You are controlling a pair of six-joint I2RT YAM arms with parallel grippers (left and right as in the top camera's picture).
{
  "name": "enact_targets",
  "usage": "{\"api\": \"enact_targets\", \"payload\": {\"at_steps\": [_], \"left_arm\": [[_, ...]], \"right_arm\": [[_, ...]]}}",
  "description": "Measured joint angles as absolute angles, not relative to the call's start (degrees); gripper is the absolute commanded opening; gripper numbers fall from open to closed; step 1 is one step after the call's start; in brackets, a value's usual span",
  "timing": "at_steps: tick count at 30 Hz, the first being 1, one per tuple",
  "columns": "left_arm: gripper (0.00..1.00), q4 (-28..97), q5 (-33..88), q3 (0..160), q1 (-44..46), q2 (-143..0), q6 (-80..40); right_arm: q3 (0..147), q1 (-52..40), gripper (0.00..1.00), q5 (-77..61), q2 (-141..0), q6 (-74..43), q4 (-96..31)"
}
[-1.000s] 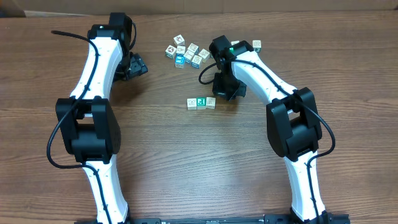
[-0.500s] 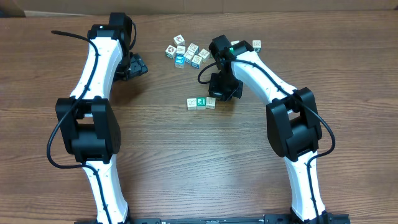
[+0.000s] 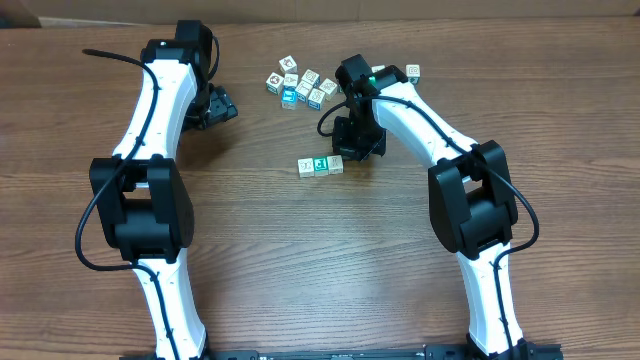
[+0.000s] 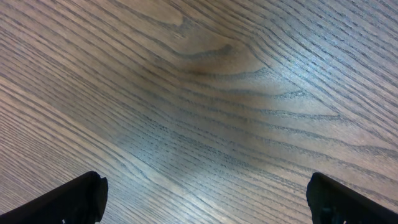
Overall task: Form a horizontal line
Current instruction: 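Lift the right gripper off the row and move toward the cluster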
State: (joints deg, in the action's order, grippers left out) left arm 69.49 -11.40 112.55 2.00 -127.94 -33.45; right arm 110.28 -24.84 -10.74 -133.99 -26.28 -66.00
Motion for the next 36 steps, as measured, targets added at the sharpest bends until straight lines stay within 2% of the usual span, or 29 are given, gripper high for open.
{"api": "enact_targets", "payload": {"at_steps": [19, 26, 30, 32, 36], "left_arm": [[1.0, 69.49, -11.4, 112.55, 2.0, -127.94, -33.45], [1.0, 69.49, -11.4, 112.55, 2.0, -127.94, -33.45], [1.0, 69.49, -11.38, 112.55, 2.0, -127.94, -33.45], [1.0, 69.49, -11.4, 112.55, 2.0, -127.94, -33.45], [1.0, 69.49, -11.4, 112.55, 2.0, -127.94, -33.45]], "right_arm": [[110.28, -24.84, 0.07, -3.75, -133.99, -28.32, -66.43], [111.2, -24.84, 0.18, -0.45, -133.99, -28.53, -67.94], [117.82, -24.84, 0.24, 0.27, -133.99, -28.56, -71.79], [122.74, -24.88, 0.22, 0.34, -133.99, -28.47, -73.34], [129.03, -25.65, 0.06, -0.8, -133.99, -28.51, -74.52]]}}
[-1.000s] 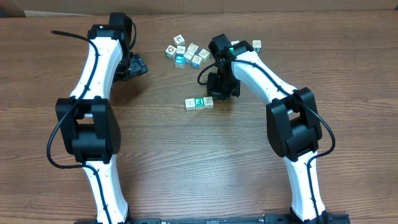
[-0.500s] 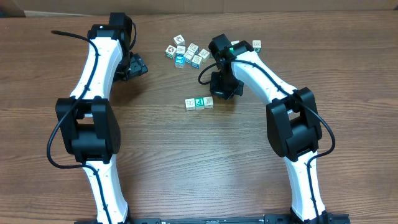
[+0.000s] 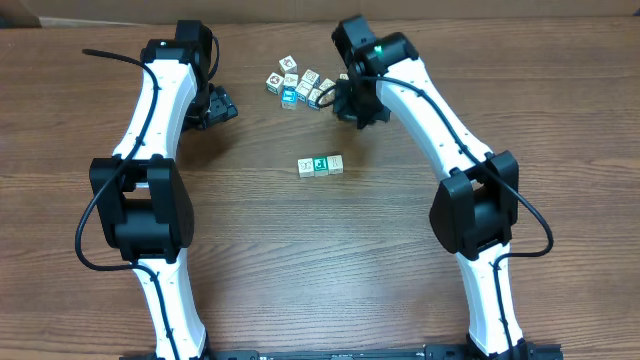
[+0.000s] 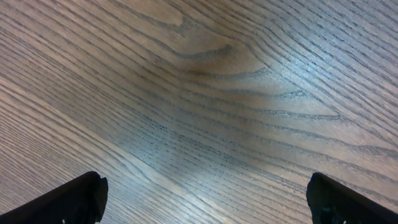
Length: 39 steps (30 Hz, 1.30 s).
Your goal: Form a horizontal line
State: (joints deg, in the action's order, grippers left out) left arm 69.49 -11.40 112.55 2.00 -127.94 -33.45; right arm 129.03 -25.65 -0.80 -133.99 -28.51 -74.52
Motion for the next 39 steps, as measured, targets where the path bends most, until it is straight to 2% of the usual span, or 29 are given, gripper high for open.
{"api": "enact_targets", "payload": {"at_steps": [10, 20, 39], "left_arm": [[1.0, 69.49, -11.4, 112.55, 2.0, -127.94, -33.45], [1.0, 69.49, -11.4, 112.55, 2.0, -127.94, -33.45], [1.0, 69.47, -11.4, 112.55, 2.04, -127.94, -33.45]], "right_arm": [[128.73, -34.79, 0.04, -3.03, -133.99, -29.61, -71.53], [121.19, -43.29, 0.04, -2.59, -133.99, -32.88, -60.4], [107.5, -46.37, 0.04, 9.76, -133.99, -35.27, -50.63]]}}
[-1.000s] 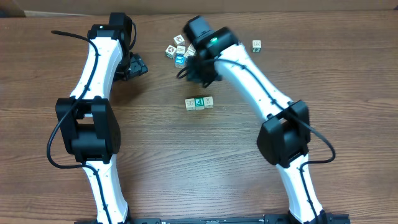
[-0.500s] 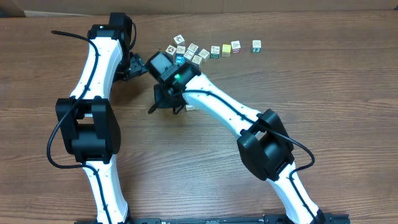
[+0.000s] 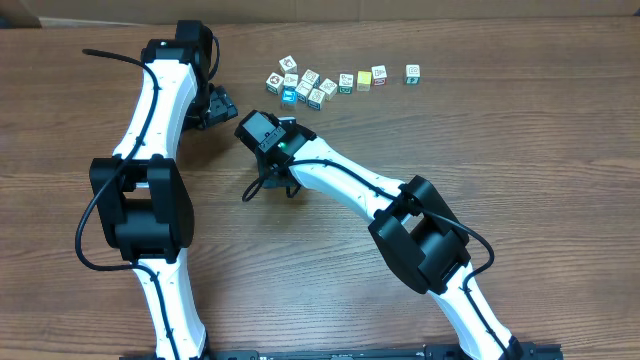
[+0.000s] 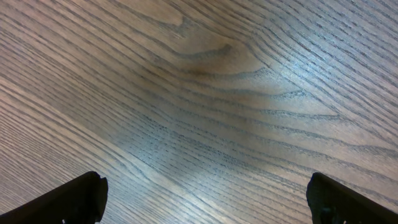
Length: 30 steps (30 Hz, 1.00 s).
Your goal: Form a horizontal line
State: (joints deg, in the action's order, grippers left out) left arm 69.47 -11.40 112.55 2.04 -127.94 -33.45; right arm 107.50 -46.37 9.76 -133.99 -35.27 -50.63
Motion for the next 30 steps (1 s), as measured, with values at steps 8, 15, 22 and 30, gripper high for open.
{"api": "enact_targets", "payload": {"at_steps": [8, 15, 22, 30], "left_arm": [[1.0, 69.49, -11.4, 112.55, 2.04, -127.94, -33.45], [1.0, 69.49, -11.4, 112.55, 2.04, -127.94, -33.45], [1.0, 69.49, -11.4, 112.55, 2.04, -127.94, -33.45], [1.0, 69.49, -11.4, 112.55, 2.04, -127.94, -33.45]], "right_arm": [[107.13, -45.74, 0.04, 12.88, -133.99, -35.79, -50.81], [107.13, -45.45, 0.04, 14.22, -133.99, -35.86, -51.0], [107.13, -45.1, 0.04, 14.41, -133.99, -35.83, -51.03], [107.13, -44.6, 0.04, 14.46, -133.99, -35.86, -51.2]]}}
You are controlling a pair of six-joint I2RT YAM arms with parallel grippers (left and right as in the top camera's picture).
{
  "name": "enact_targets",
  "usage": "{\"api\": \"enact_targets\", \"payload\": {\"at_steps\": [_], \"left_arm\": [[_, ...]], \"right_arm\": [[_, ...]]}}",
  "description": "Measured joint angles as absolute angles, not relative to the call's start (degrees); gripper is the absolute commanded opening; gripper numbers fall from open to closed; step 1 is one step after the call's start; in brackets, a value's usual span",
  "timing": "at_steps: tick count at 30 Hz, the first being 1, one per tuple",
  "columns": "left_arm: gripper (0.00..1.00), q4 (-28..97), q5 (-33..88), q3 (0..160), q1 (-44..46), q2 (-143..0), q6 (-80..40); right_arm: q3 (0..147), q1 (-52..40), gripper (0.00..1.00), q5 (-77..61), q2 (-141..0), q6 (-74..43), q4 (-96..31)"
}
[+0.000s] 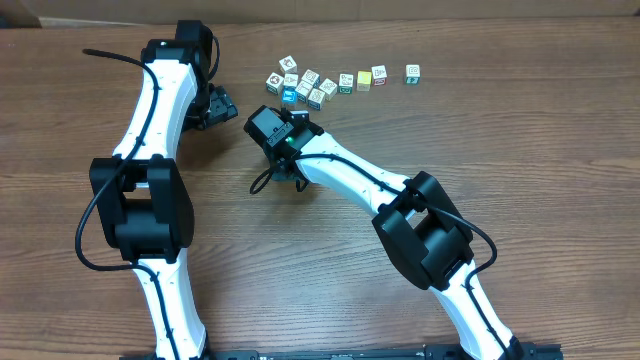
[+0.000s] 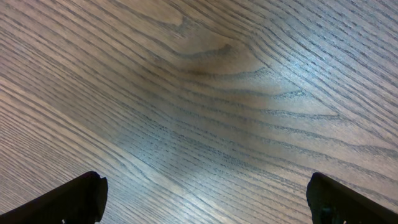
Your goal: Form a horizontal line
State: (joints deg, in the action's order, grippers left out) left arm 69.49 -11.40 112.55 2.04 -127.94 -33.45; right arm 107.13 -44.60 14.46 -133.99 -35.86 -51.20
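Several small picture cubes (image 1: pixel 303 88) lie bunched at the back of the table. Loose cubes (image 1: pixel 364 80) trail off to their right as far as a lone cube (image 1: pixel 412 72). My right arm reaches far left across the middle of the table. Its gripper (image 1: pixel 286 172) hangs low over the wood, and its jaws are hidden from above. My left gripper (image 1: pixel 218 106) rests at the back left. In the left wrist view that gripper (image 2: pixel 205 199) is open, with only bare wood between the fingertips (image 2: pixel 74 198).
The wooden table (image 1: pixel 560 150) stretches to the right and towards the front. The right arm's white link (image 1: pixel 345 175) covers the table's middle. A black cable (image 1: pixel 258 185) loops beside the right gripper.
My right wrist has shifted slightly right and towards the back. The left arm and the cubes in view are where they were.
My right gripper stood beside the right end of a row of three cubes at mid-table. Then it was up at the back cluster, the row lying free. After that the arm stretched left over the row's place, and still covers it.
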Motion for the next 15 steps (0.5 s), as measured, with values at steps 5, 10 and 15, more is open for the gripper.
{"api": "enact_targets", "payload": {"at_steps": [5, 10, 15], "left_arm": [[1.0, 69.49, -11.4, 112.55, 2.04, -127.94, -33.45], [1.0, 69.49, -11.4, 112.55, 2.04, -127.94, -33.45], [1.0, 69.49, -11.38, 112.55, 2.04, -127.94, -33.45]], "right_arm": [[107.13, -44.6, 0.04, 14.39, -133.99, -35.83, -50.92], [107.13, -44.6, 0.04, 13.37, -133.99, -35.77, -49.17], [108.9, -44.16, 0.04, 12.23, -133.99, -35.16, -50.92]]}}
